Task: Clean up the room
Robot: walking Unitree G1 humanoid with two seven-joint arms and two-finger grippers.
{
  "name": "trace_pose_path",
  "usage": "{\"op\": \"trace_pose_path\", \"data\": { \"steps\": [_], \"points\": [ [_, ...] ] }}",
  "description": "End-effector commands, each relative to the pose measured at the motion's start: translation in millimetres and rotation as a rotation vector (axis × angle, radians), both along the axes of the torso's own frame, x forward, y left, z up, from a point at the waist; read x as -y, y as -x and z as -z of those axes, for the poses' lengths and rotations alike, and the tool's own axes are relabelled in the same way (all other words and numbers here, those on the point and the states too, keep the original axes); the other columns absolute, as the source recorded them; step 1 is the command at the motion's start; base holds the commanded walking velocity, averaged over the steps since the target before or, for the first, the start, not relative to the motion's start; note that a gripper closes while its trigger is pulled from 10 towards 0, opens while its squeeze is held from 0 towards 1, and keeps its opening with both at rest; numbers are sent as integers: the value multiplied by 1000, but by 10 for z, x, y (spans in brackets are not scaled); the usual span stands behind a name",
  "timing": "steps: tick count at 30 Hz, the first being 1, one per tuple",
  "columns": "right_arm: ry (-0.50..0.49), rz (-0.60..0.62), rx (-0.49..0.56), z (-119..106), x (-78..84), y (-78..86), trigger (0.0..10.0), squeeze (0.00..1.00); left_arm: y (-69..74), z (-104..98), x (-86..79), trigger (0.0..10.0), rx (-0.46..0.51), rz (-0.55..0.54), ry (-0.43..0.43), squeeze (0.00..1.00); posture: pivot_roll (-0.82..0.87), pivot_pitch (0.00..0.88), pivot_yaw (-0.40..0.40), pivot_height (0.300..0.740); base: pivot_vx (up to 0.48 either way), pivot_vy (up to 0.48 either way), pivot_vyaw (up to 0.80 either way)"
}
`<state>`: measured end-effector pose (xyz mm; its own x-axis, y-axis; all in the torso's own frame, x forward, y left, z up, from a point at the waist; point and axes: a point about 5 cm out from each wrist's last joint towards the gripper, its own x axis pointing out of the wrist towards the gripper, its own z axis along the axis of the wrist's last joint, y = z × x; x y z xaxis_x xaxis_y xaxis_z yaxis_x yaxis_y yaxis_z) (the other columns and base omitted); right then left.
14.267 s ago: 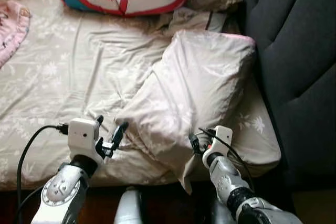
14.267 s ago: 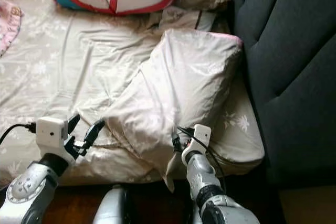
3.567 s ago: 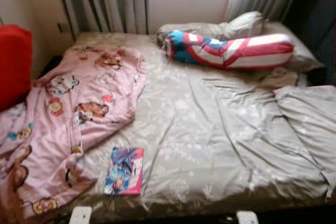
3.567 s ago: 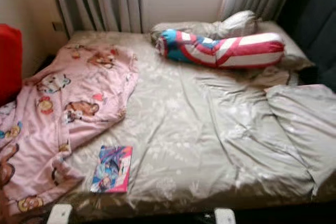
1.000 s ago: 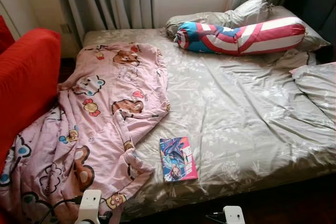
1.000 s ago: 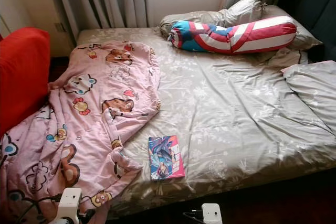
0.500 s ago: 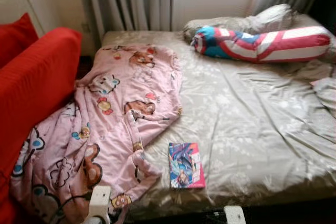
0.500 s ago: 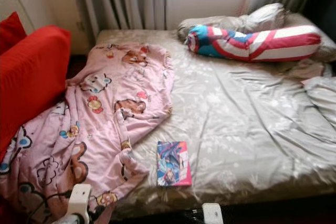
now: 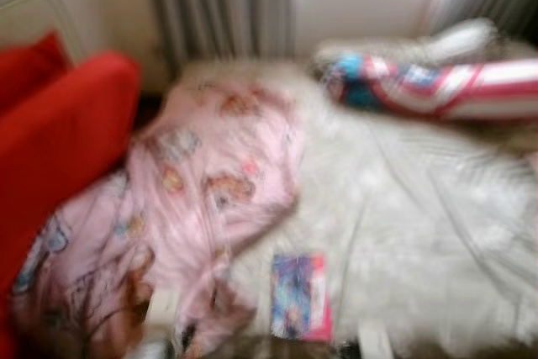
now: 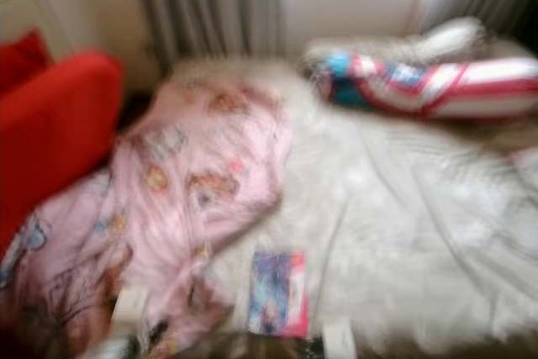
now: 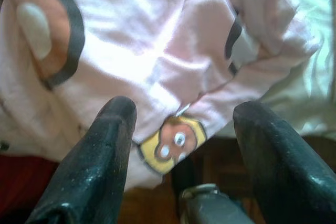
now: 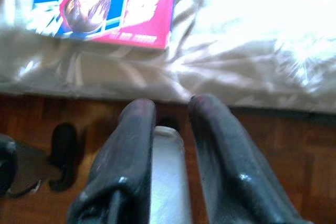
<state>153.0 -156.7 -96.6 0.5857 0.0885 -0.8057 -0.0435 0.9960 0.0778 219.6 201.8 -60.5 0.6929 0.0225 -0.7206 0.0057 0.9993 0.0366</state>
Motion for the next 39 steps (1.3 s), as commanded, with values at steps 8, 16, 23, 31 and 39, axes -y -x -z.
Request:
{"op": "trace_pose_path", "data": {
  "steps": [8,16,23,31,39],
  "points": [
    [-50,-25,111,-58,-75,-49,10000,0,-285,-247,-27,10000,201,3,47,0,-37,37,-38,740,0,0,0],
    [-64,31,586,-667,0,-826,10000,0,-394,-589,-92,10000,505,78,77,0,-41,34,-37,740,0,0,0],
    [-84,28,846,-1104,66,-998,10000,0,-119,-732,-68,10000,634,123,60,0,-49,16,-42,740,0,0,0],
    [-54,83,879,-1201,149,-769,10000,0,50,-987,32,10000,727,152,61,0,-28,0,-64,740,0,0,0],
    [-7,155,863,-1202,202,-669,10000,0,-119,-1107,-88,10000,765,27,33,0,-39,0,-53,740,0,0,0]
  ]
}}
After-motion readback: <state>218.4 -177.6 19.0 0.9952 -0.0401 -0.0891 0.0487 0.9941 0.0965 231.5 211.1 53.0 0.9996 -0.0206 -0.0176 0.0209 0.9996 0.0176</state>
